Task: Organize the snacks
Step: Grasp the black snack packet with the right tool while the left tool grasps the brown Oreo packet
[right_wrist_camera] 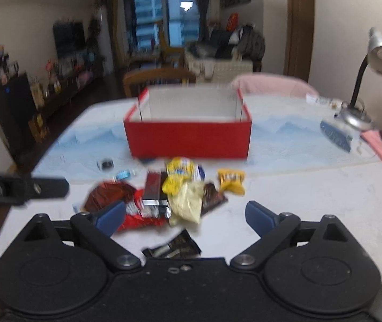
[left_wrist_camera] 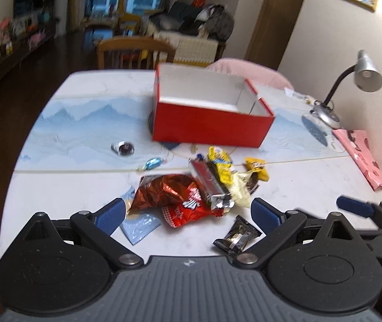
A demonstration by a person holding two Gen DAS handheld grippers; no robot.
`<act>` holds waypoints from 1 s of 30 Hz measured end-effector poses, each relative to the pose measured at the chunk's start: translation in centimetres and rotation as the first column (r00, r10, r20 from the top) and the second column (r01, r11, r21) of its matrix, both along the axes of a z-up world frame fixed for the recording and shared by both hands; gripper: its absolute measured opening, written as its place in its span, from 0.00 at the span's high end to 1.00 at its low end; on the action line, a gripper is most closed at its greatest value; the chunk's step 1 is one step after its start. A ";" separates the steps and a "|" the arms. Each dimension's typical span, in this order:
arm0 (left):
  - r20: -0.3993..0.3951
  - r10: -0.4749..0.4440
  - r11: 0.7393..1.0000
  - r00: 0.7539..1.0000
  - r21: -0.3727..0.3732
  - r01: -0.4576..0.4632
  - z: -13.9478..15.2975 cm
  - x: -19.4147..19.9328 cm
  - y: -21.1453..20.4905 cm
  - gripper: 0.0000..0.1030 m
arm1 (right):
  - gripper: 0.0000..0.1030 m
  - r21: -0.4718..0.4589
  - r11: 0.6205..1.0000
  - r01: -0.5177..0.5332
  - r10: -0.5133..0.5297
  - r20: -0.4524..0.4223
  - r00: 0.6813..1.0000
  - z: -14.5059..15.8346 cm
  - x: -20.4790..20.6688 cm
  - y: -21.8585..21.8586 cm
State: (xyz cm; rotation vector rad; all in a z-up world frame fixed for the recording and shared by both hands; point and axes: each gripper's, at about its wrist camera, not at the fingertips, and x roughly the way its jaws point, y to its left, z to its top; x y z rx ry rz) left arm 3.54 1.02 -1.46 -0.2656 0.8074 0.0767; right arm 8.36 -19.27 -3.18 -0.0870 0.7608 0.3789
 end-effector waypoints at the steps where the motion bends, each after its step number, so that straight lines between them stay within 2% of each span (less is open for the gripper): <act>1: -0.019 0.008 1.000 1.000 -0.012 -0.008 -0.5 0.5 0.3 0.02 | 0.07 -0.009 1.000 -0.005 0.005 -0.026 1.000 -0.8 0.6 0.0; 4: -0.094 0.037 0.998 0.995 -0.051 -0.042 -1.9 2.5 1.6 0.03 | 0.09 -0.036 0.998 -0.048 0.043 -0.121 0.992 -3.3 2.0 0.1; 8: -0.140 0.108 0.987 0.984 -0.100 -0.123 -3.1 4.6 3.7 0.03 | 0.11 -0.045 0.997 -0.067 0.056 -0.213 0.975 -5.9 2.9 0.0; 12: -0.147 0.132 0.989 0.980 -0.040 -0.140 -4.0 6.6 4.4 0.03 | 0.11 -0.070 0.988 -0.135 0.116 -0.231 0.966 -7.2 3.2 0.6; 16: -0.146 0.024 0.999 0.989 0.042 -0.018 -4.9 8.4 3.6 0.03 | 0.11 -0.064 0.977 -0.202 0.177 -0.279 0.944 -8.1 3.7 1.4; 20: -0.174 -0.129 0.987 0.976 0.069 0.143 -5.7 10.3 2.9 0.03 | 0.14 -0.010 0.989 -0.150 0.137 -0.344 0.929 -8.8 5.3 1.3; 22: -0.188 -0.212 0.960 0.959 0.144 0.240 -6.1 10.7 1.7 0.03 | 0.14 0.006 0.991 -0.131 0.123 -0.372 0.920 -9.1 5.9 1.4; 24: -0.207 -0.289 0.918 0.935 0.215 0.332 -6.6 10.7 0.5 0.03 | 0.14 0.003 0.993 -0.115 0.107 -0.397 0.911 -9.7 6.4 1.5; 26: -0.227 -0.321 0.894 0.920 0.247 0.373 -7.3 10.9 0.0 0.03 | 0.17 0.003 0.996 -0.092 0.084 -0.433 0.897 -10.5 7.0 1.6; 30: -0.250 -0.343 0.862 0.905 0.300 0.409 -8.5 11.3 -0.5 0.07 | 0.19 -0.007 0.997 -0.074 0.062 -0.471 0.880 -11.6 7.9 2.0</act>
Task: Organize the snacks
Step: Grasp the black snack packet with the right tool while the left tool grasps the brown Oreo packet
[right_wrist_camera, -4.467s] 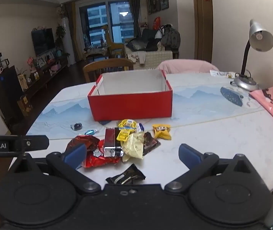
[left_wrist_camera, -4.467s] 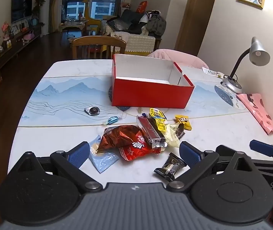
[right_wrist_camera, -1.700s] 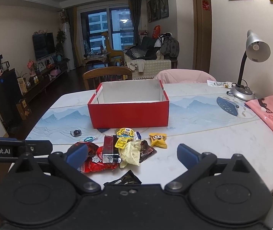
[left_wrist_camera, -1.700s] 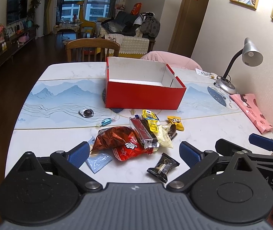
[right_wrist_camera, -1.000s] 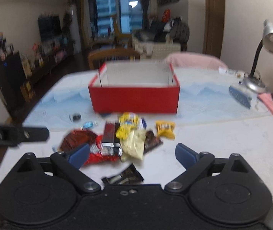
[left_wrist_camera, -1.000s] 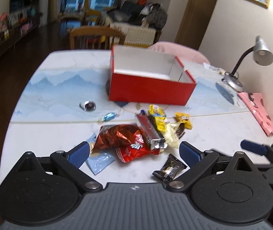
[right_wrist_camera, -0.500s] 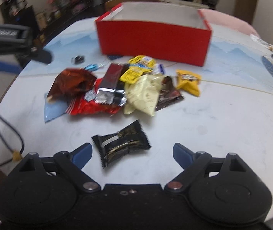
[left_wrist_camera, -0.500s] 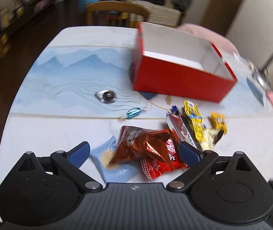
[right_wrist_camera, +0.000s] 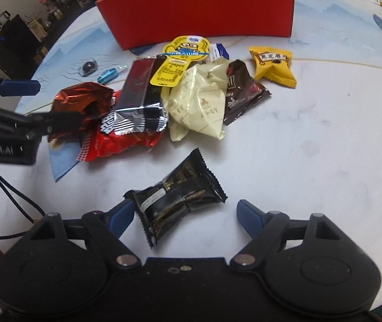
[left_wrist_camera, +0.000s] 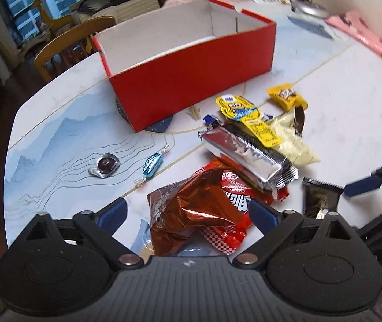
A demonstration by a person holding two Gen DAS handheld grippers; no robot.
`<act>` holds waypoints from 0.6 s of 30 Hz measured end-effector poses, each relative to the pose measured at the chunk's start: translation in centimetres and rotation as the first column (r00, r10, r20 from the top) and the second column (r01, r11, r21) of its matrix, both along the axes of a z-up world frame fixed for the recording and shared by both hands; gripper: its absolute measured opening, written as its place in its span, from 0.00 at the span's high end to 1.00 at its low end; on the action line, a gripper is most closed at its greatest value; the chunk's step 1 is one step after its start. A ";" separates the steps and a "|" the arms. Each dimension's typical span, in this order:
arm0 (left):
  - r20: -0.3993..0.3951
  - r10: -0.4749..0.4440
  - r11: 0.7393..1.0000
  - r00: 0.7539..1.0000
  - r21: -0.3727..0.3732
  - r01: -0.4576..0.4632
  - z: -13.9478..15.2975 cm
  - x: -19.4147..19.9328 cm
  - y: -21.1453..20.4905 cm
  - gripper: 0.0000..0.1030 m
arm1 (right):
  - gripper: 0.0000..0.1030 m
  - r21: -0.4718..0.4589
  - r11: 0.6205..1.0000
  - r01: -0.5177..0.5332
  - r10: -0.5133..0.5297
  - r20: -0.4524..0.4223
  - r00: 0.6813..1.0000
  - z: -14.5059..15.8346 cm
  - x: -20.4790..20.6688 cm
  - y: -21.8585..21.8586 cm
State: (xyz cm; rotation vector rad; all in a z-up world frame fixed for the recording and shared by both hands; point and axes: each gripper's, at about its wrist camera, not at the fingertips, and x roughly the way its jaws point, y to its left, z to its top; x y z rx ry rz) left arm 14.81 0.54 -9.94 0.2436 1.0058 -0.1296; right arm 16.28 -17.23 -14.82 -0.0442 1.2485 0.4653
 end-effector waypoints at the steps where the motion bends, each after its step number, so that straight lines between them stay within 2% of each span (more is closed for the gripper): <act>1: 0.000 -0.011 1.000 1.000 0.011 0.011 -0.2 0.0 -0.1 0.07 | 0.20 0.002 1.000 0.003 -0.003 -0.004 1.000 -0.1 0.2 0.1; 5: -0.010 -0.037 0.999 0.999 0.035 0.037 -0.8 0.4 -0.3 0.09 | 0.21 0.014 1.000 0.002 -0.002 -0.010 1.000 -0.2 0.6 0.7; 9: -0.036 -0.022 0.998 0.999 0.050 0.024 -1.9 1.1 0.1 0.20 | 0.25 0.017 1.000 0.003 -0.002 -0.011 1.000 -0.1 1.0 1.2; 12: -0.047 0.010 1.000 0.999 0.021 -0.009 -1.9 1.2 0.8 0.27 | 0.27 0.005 1.000 -0.012 0.012 -0.003 1.000 0.0 1.1 1.6; 15: -0.054 0.051 0.998 0.997 -0.026 -0.053 -1.8 1.5 1.6 0.28 | 0.30 -0.013 0.999 -0.030 0.030 0.013 0.999 0.2 0.9 1.9; 17: -0.059 0.076 0.995 0.995 -0.053 -0.080 -1.8 1.7 2.1 0.34 | 0.50 -0.023 0.999 -0.044 0.044 0.036 0.998 0.5 0.7 2.0; 18: -0.057 0.088 0.994 0.994 -0.064 -0.092 -1.7 1.8 2.3 0.36 | 0.51 -0.025 0.998 -0.054 0.055 0.042 0.998 0.6 0.8 2.1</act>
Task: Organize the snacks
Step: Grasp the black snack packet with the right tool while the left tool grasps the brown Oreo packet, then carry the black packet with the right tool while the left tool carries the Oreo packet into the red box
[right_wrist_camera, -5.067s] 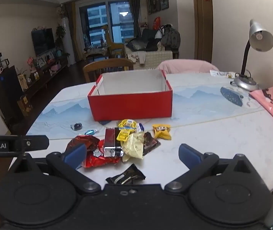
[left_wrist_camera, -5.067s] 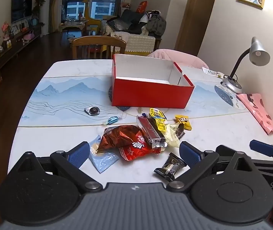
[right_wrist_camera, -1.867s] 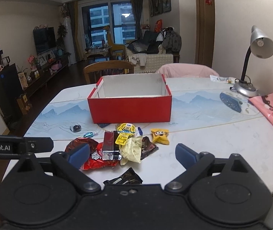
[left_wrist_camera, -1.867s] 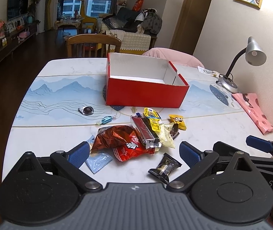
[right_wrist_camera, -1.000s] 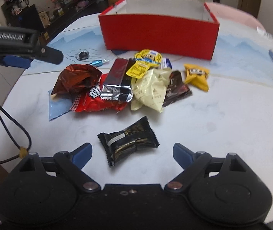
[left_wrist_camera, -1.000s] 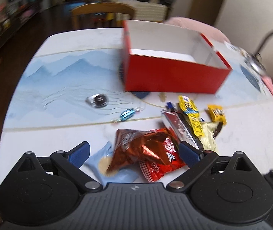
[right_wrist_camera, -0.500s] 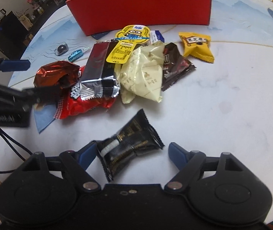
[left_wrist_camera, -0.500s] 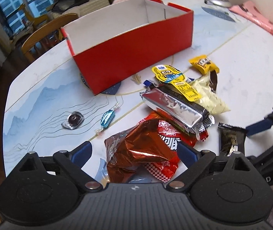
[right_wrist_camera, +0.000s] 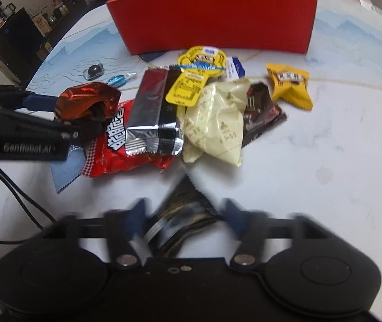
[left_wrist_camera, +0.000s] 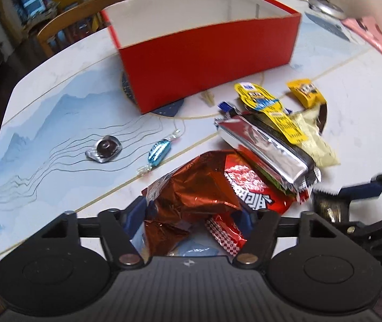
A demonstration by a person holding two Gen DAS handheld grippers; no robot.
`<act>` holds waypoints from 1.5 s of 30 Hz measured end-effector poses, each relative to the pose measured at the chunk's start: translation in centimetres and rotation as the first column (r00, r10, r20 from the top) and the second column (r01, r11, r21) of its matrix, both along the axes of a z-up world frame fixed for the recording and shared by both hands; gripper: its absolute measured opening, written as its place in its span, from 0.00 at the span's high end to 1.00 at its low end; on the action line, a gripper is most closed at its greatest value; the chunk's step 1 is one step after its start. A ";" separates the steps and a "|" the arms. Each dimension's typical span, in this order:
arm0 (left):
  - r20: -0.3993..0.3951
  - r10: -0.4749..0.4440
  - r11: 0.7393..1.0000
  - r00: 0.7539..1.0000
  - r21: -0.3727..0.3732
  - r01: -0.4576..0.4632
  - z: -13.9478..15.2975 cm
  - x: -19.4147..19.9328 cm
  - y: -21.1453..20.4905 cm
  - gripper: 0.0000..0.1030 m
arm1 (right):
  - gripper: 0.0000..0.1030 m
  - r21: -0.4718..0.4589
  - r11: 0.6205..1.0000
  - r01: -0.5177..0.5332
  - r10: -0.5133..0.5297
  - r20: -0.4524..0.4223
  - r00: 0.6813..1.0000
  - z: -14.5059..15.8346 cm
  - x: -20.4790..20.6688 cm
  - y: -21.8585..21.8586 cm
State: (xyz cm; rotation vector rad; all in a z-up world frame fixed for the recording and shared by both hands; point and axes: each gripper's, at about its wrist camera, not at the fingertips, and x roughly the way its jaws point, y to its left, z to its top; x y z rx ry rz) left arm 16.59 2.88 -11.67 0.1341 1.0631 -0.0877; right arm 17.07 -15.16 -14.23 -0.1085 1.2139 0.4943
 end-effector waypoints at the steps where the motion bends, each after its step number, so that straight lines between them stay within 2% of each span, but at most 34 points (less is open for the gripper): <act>1: -0.001 0.012 1.000 1.000 -0.013 -0.012 0.0 0.1 0.2 0.38 | 0.52 0.008 1.000 -0.003 0.003 -0.004 1.000 0.0 0.1 0.0; 5: -0.002 0.053 0.997 0.999 -0.048 -0.053 0.1 0.2 0.9 0.45 | 0.54 0.022 1.000 -0.011 0.011 -0.003 1.000 0.0 0.0 -0.3; 6: 0.003 0.064 0.996 0.998 -0.056 -0.064 0.2 0.2 1.0 0.49 | 0.55 0.019 1.000 -0.014 0.013 0.008 1.000 0.1 0.0 -0.3; 7: 0.002 0.077 0.995 0.997 -0.063 -0.077 0.2 0.2 1.1 0.60 | 0.57 0.019 1.000 -0.017 0.016 0.021 1.000 0.2 -0.1 -0.3; 10: -0.009 0.108 0.989 0.994 -0.105 -0.109 0.3 0.1 1.7 0.63 | 0.58 0.032 0.999 -0.019 0.018 0.036 0.999 0.6 -0.2 -0.5; 12: -0.002 0.118 0.987 0.993 -0.108 -0.118 0.3 -0.2 1.9 0.66 | 0.60 0.041 0.999 -0.022 0.020 0.051 0.999 0.8 -0.4 -0.7; 24: 0.005 0.217 0.959 0.976 -0.190 -0.212 2.4 -2.1 3.0 0.74 | 0.62 0.087 0.996 0.015 -0.028 0.145 0.989 4.1 -0.9 -3.0; 27: -0.005 0.233 0.958 0.972 -0.170 -0.231 2.3 -2.0 3.2 0.77 | 0.62 0.088 0.996 0.019 -0.034 0.168 0.985 4.6 -0.8 -3.4; 34: -0.004 0.287 0.933 0.958 -0.226 -0.280 2.9 -2.4 4.0 0.79 | 0.62 0.096 0.995 0.020 -0.041 0.221 0.974 6.3 -0.5 -3.8; 45: 0.022 0.321 0.906 0.947 -0.298 -0.301 6.9 -1.4 3.9 0.80 | 0.62 0.121 0.992 0.028 -0.066 0.315 0.947 10.3 4.0 -4.4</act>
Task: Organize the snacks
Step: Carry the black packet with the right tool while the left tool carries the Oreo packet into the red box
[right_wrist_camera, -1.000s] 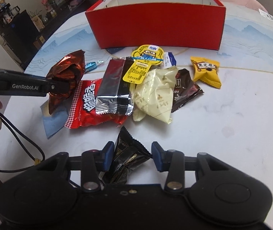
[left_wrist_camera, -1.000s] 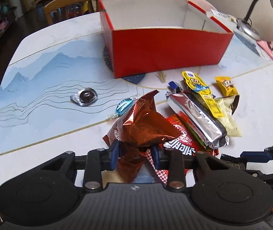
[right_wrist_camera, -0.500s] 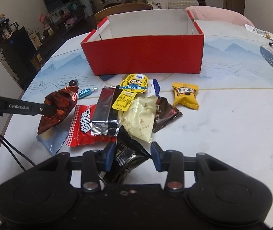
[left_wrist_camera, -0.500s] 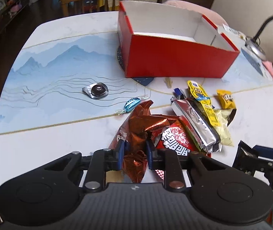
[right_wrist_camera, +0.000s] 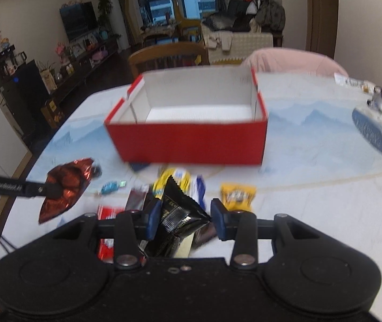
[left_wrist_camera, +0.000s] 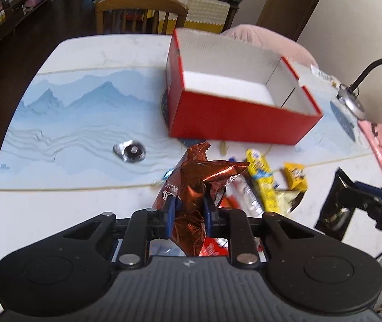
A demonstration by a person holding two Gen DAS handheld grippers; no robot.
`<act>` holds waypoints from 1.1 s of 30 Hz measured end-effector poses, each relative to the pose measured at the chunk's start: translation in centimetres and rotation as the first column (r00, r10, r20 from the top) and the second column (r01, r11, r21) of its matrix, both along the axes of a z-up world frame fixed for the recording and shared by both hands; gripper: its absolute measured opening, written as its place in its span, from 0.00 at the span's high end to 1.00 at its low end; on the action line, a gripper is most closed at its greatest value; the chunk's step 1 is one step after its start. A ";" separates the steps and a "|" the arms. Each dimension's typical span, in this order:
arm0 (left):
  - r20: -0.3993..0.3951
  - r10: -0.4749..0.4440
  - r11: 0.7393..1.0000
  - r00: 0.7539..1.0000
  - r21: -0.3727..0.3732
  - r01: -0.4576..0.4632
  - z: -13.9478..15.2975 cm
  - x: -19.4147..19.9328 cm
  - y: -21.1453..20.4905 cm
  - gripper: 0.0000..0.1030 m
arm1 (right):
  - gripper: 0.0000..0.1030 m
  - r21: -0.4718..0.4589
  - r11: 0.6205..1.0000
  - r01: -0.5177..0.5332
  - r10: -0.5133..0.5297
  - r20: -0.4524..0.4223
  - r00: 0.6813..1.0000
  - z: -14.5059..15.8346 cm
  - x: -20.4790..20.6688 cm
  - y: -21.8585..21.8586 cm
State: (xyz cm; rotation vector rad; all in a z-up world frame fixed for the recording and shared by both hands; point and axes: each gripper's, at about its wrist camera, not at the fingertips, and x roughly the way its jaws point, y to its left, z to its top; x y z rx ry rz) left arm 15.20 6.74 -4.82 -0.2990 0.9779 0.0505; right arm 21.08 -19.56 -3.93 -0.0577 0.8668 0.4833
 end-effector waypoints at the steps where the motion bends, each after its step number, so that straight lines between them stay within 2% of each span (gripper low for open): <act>1: 0.008 -0.002 1.000 1.000 -0.006 0.002 0.5 0.3 -0.1 0.80 | 0.62 0.004 1.000 -0.001 0.001 0.010 1.000 0.4 0.6 0.0; 9: 0.069 -0.011 1.000 0.998 -0.013 0.012 4.6 4.2 -1.2 0.80 | 0.62 0.015 1.000 -0.016 0.014 0.103 0.995 3.6 6.2 0.8; 13: 0.099 -0.016 1.000 0.995 0.017 0.015 6.2 7.2 -1.8 0.80 | 0.62 0.009 1.000 -0.021 0.020 0.132 0.991 4.4 9.6 1.4; 17: 0.102 -0.023 0.998 0.995 0.053 0.018 6.9 10.8 -2.4 0.80 | 0.62 0.007 1.000 -0.018 0.017 0.117 0.993 4.0 13.2 2.2; 25: 0.028 -0.003 0.994 1.000 0.107 0.000 5.5 17.7 -2.9 0.80 | 0.62 -0.063 0.995 -0.075 0.079 0.061 0.995 1.4 19.3 4.8; 33: -0.105 0.031 0.986 0.994 0.169 -0.012 1.9 23.1 -3.0 0.80 | 0.62 -0.151 0.979 -0.137 0.132 -0.045 0.990 -3.5 23.2 7.2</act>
